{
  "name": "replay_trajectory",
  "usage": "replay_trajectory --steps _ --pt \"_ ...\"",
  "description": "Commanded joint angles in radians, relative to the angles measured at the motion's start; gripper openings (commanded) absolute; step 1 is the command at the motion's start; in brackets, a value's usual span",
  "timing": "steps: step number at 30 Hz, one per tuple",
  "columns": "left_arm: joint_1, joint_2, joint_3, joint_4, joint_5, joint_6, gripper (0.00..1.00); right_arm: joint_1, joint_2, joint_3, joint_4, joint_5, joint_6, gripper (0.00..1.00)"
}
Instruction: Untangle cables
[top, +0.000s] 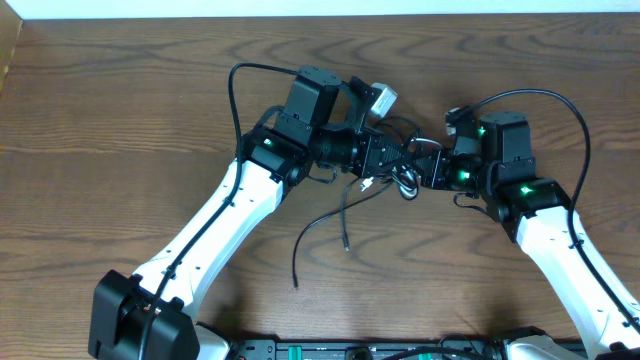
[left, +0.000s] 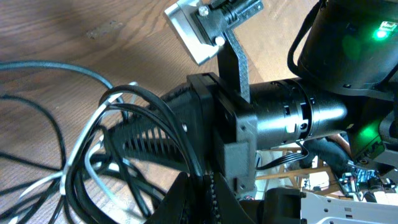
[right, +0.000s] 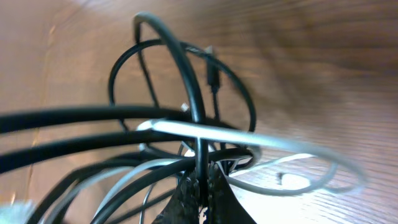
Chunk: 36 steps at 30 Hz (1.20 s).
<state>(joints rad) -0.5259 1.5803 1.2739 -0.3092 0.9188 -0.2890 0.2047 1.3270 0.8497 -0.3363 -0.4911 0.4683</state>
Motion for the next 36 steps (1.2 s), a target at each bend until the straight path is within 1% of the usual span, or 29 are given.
replay_trajectory --steps 1,3,4,5,8,9,11,15,18,19,21,22,23,24,25,27,29,30,32,34,36 --pt "-0.004 -0.013 0.006 -0.037 -0.007 0.028 0.08 -0.001 0.002 0.012 0.008 0.179 0.077 0.01" --pt "-0.004 -0.013 0.006 -0.122 -0.146 0.072 0.08 -0.011 0.000 0.013 0.011 0.206 0.068 0.01" --pt "-0.004 -0.013 0.006 -0.193 -0.292 0.100 0.07 -0.020 -0.002 0.013 0.007 0.208 0.040 0.01" --pt "-0.004 -0.013 0.006 -0.240 -0.403 0.106 0.08 -0.026 -0.005 0.013 0.002 0.209 0.024 0.01" --pt "-0.004 -0.012 0.006 -0.348 -0.679 0.106 0.08 -0.044 -0.016 0.013 -0.042 0.236 -0.014 0.01" --pt "-0.004 -0.012 0.006 -0.375 -0.716 0.106 0.14 -0.047 -0.017 0.013 -0.064 0.270 -0.014 0.01" --pt "-0.004 -0.012 0.005 -0.424 -0.725 0.105 0.16 -0.047 -0.017 0.013 -0.114 0.325 -0.014 0.01" --pt "-0.004 -0.012 -0.001 -0.493 -0.726 0.106 0.16 -0.046 -0.017 0.013 -0.170 0.275 -0.059 0.01" --pt "-0.004 -0.012 -0.013 -0.513 -0.727 0.105 0.17 -0.046 -0.017 0.013 -0.219 0.322 -0.056 0.01" --pt "-0.004 -0.012 -0.013 -0.513 -0.712 0.104 0.22 -0.046 -0.017 0.013 -0.238 0.346 -0.042 0.01" --pt "-0.004 -0.012 -0.013 -0.502 -0.623 0.105 0.27 -0.046 -0.017 0.013 -0.240 0.333 -0.043 0.01" --pt "-0.004 -0.012 -0.013 -0.486 -0.532 0.105 0.32 -0.046 -0.017 0.013 -0.235 0.315 -0.043 0.01" --pt "-0.004 -0.012 -0.013 -0.474 -0.480 0.105 0.36 -0.046 -0.017 0.013 -0.232 0.316 -0.043 0.01" --pt "-0.004 -0.011 -0.013 -0.466 -0.450 0.105 0.39 -0.046 -0.017 0.013 -0.232 0.316 -0.043 0.01" --pt "-0.004 -0.011 -0.014 -0.455 -0.412 0.105 0.46 -0.046 -0.017 0.013 -0.228 0.315 -0.043 0.01" --pt "-0.004 -0.011 -0.014 -0.452 -0.402 0.105 0.53 -0.046 -0.017 0.013 -0.212 0.271 -0.043 0.02" --pt "-0.004 -0.011 -0.014 -0.453 -0.403 0.106 0.59 -0.046 -0.017 0.013 -0.144 0.112 -0.073 0.07" --pt "-0.004 -0.011 -0.014 -0.452 -0.403 0.107 0.60 -0.046 -0.017 0.013 -0.105 0.047 -0.089 0.10" --pt "-0.004 -0.011 -0.014 -0.453 -0.410 0.117 0.61 -0.046 -0.017 0.013 0.036 -0.112 -0.092 0.24" --pt "-0.004 -0.011 -0.014 -0.453 -0.410 0.117 0.61 -0.046 -0.017 0.013 0.123 -0.183 -0.087 0.33" --pt "-0.004 -0.011 -0.014 -0.453 -0.410 0.117 0.61 -0.046 -0.017 0.013 0.154 -0.198 -0.083 0.36"
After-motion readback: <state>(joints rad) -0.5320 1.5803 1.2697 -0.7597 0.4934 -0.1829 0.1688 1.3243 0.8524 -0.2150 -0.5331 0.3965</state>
